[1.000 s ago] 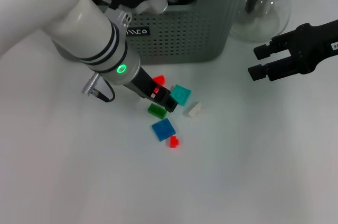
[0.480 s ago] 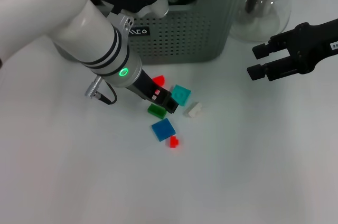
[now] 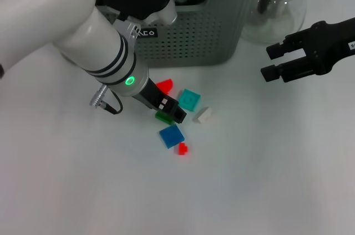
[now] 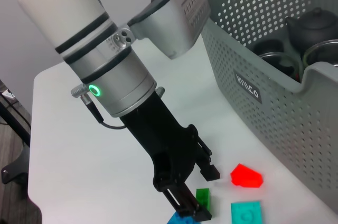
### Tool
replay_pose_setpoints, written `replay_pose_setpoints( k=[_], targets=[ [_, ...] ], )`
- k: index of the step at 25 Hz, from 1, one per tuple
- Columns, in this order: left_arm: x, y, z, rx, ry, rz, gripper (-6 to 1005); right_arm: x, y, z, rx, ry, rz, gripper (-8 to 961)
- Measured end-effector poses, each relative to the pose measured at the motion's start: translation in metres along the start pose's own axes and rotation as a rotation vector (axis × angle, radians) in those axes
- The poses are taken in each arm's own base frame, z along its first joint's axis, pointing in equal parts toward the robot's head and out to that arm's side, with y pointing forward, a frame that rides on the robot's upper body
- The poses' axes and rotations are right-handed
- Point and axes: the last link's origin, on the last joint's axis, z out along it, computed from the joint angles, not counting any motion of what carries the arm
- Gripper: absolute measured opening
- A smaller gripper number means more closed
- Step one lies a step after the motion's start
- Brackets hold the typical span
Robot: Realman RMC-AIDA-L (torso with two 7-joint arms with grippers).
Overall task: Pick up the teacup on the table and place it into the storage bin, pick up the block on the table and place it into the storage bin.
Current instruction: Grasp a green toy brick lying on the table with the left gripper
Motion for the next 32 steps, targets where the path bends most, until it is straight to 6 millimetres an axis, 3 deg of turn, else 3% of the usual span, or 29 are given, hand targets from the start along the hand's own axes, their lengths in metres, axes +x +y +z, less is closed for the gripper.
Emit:
replay_pose_setpoints(
  k=[21,26,31,32],
  targets=[
    [-0.0015,0.0048,0.0054,-0.009,-0.001,0.013,736,0.0005,-0.0007,0.0002,0.006,-0.007,-0.009,686],
    [-0.0027,0.0050,0.0064,-0.003,-0.007,0.021,676,0.0003,-0.0007,0.0002,0.006,-0.007,-0.009,686],
    [-0.0015,0.0054,0.0049,0.000,0.000,0.027,453,-0.0003,-0.0008,0.0002,0.006,-0.007,-0.010,686],
    [-0.0015,0.0054,0.0049,0.000,0.000,0.027,448,-0.0004,-0.0008,0.0000,0.006,-0.007,-0.010,686]
  ],
)
